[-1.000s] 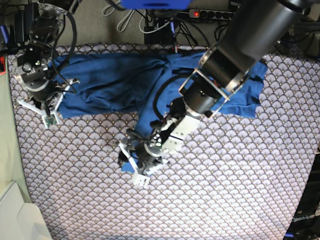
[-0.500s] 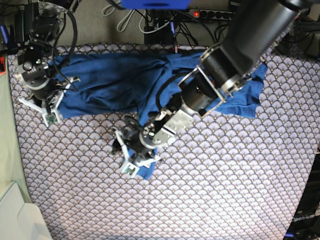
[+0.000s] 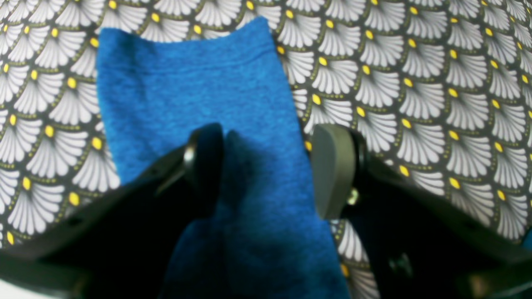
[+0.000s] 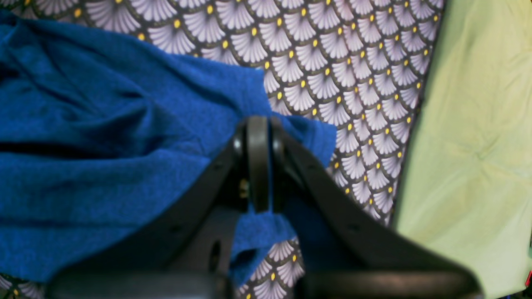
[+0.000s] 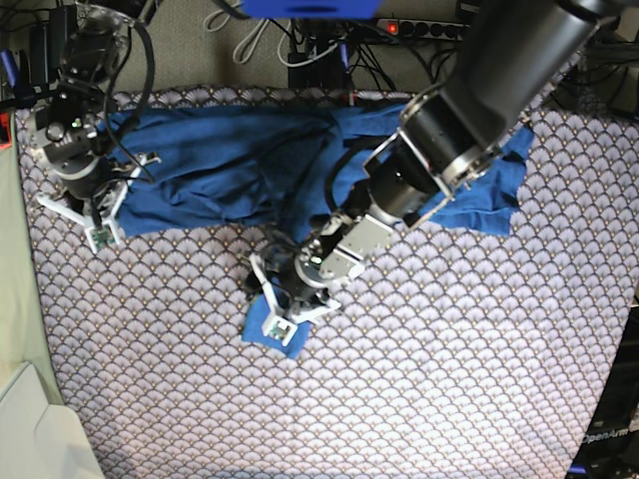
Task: Fold the T-shirt properly
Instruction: 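Lift the held cuff and fold the sleeve toward the shirt body with the left gripper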
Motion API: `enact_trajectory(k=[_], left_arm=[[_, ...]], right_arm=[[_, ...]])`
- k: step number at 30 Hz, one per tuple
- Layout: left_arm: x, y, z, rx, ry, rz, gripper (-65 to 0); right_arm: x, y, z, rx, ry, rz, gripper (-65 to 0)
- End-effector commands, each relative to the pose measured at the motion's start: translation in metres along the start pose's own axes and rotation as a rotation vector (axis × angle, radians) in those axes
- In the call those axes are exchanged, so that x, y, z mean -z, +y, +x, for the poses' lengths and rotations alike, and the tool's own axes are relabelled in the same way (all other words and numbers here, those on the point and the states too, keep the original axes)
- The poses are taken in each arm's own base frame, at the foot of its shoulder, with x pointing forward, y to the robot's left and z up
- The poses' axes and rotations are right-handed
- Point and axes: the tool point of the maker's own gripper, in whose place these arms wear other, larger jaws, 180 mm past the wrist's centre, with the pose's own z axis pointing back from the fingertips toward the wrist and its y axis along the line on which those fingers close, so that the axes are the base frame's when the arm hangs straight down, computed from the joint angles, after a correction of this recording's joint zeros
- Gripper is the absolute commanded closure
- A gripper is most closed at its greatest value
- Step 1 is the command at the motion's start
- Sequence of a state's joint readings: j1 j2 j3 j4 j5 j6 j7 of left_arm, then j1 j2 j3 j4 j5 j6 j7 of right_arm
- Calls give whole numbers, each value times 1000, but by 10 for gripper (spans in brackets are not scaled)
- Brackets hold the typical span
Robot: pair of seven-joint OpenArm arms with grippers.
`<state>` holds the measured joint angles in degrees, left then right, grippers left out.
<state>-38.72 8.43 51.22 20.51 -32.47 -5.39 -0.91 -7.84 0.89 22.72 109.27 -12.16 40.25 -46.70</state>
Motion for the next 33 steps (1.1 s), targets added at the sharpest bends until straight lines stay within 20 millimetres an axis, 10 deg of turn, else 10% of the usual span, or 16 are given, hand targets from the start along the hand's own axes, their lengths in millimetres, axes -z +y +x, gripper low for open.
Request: enact_trajectory(k=[1,16,24,33], left_arm=[[3,-4,28,11,-61,-13,-334],[2,-8,16,4,-43,-22,-330],[1,-7,7,0,-25,-14,0],[1,-6,15,-20,-43,-12,-3]], right_arm=[[-3,-6,10,-2,-38,-19,-10],[-4,-4,5,-4,-27,-14,-10],[-4,-4,5,-4,-27,-14,-10],[-3,-4,5,-3,-26,-13,-10]])
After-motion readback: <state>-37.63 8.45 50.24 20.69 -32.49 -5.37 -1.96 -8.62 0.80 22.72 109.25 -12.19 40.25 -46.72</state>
